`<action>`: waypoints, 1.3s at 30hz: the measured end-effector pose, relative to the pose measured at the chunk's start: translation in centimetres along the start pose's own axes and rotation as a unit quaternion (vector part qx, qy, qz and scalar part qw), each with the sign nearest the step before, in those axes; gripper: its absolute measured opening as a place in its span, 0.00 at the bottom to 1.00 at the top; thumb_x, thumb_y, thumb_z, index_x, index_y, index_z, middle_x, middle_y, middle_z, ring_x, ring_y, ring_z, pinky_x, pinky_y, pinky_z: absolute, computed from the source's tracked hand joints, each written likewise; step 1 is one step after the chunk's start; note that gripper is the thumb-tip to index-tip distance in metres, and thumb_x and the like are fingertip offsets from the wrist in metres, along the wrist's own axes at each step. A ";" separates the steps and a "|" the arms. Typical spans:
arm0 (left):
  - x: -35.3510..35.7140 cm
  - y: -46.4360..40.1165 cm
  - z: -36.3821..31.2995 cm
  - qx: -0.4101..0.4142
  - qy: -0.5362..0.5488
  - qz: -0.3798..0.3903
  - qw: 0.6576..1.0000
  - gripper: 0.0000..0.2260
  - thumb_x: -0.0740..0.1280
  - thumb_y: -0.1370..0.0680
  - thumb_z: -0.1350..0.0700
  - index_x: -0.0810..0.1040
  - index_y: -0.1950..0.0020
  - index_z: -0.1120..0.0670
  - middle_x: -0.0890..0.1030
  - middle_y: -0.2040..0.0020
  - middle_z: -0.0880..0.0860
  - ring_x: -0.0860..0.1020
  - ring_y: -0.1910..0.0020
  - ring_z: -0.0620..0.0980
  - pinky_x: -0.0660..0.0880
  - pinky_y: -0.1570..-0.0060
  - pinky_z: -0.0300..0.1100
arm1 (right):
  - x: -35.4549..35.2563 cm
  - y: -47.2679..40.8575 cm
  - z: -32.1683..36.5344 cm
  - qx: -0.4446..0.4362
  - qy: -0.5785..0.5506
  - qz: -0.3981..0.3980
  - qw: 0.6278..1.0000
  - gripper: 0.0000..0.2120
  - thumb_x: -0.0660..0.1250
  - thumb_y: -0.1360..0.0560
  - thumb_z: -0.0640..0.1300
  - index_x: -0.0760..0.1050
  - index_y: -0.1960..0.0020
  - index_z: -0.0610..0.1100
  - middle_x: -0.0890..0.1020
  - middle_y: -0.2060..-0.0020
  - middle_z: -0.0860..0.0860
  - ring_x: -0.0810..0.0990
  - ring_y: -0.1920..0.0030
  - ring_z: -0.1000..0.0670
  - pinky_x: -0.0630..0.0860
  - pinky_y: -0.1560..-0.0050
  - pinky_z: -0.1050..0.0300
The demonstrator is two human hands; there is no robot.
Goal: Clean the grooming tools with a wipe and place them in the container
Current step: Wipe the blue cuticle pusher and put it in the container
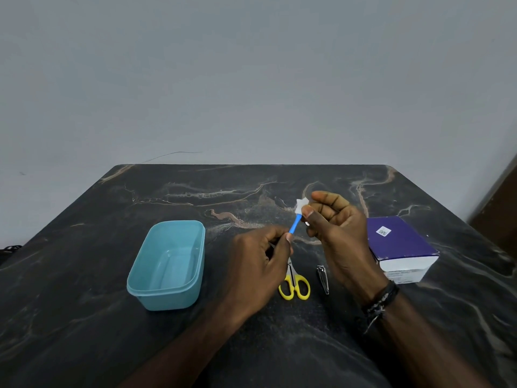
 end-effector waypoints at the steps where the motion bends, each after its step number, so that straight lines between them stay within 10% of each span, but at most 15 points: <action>1: 0.0 0.0 -0.2 0.001 -0.001 -0.003 1.000 0.08 0.63 0.23 0.47 0.80 0.55 0.47 0.81 0.68 0.47 0.78 0.74 0.45 0.77 0.74 0.47 | -0.1 0.0 0.0 -0.002 -0.006 -0.007 1.000 0.11 0.70 0.27 0.32 0.78 0.48 0.44 0.86 0.64 0.51 0.83 0.63 0.56 0.76 0.68 0.64; 7: -0.3 0.0 -0.7 -0.042 0.070 -0.041 0.996 0.06 0.69 0.24 0.57 0.82 0.59 0.48 0.81 0.71 0.47 0.74 0.75 0.39 0.70 0.75 0.34 | -0.4 -0.1 0.1 -0.012 -0.007 -0.007 1.000 0.10 0.69 0.26 0.31 0.77 0.49 0.44 0.85 0.66 0.53 0.81 0.66 0.57 0.75 0.69 0.64; 16: -2.5 -1.1 -0.4 -0.115 0.277 -0.168 0.939 0.03 0.73 0.26 0.60 0.84 0.60 0.54 0.83 0.67 0.56 0.76 0.76 0.48 0.77 0.74 0.41 | 0.9 0.6 0.7 -0.116 0.136 0.003 0.984 0.15 0.72 0.28 0.31 0.77 0.53 0.50 0.84 0.62 0.57 0.82 0.59 0.58 0.77 0.58 0.66; 29: -3.0 -1.2 0.2 -0.138 0.222 -0.216 0.941 0.08 0.73 0.30 0.47 0.84 0.63 0.51 0.77 0.75 0.49 0.71 0.77 0.44 0.71 0.75 0.39 | 2.8 1.6 -0.5 0.009 0.151 0.169 0.974 0.16 0.75 0.30 0.33 0.76 0.45 0.42 0.86 0.65 0.48 0.83 0.61 0.47 0.79 0.53 0.48; 39: -3.0 -1.2 0.1 -0.131 0.198 -0.205 0.949 0.07 0.73 0.28 0.50 0.84 0.65 0.50 0.75 0.78 0.43 0.71 0.79 0.38 0.67 0.75 0.30 | 2.7 1.8 -0.7 0.068 0.056 0.187 0.978 0.16 0.73 0.29 0.31 0.75 0.43 0.38 0.84 0.67 0.49 0.82 0.68 0.56 0.75 0.66 0.68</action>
Point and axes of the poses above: each hand's wrist, its own y-axis away from the middle knuckle, its own x-axis out of the palm, z = x × y, the point moved 4 cm from there along -y, towards the middle knuckle
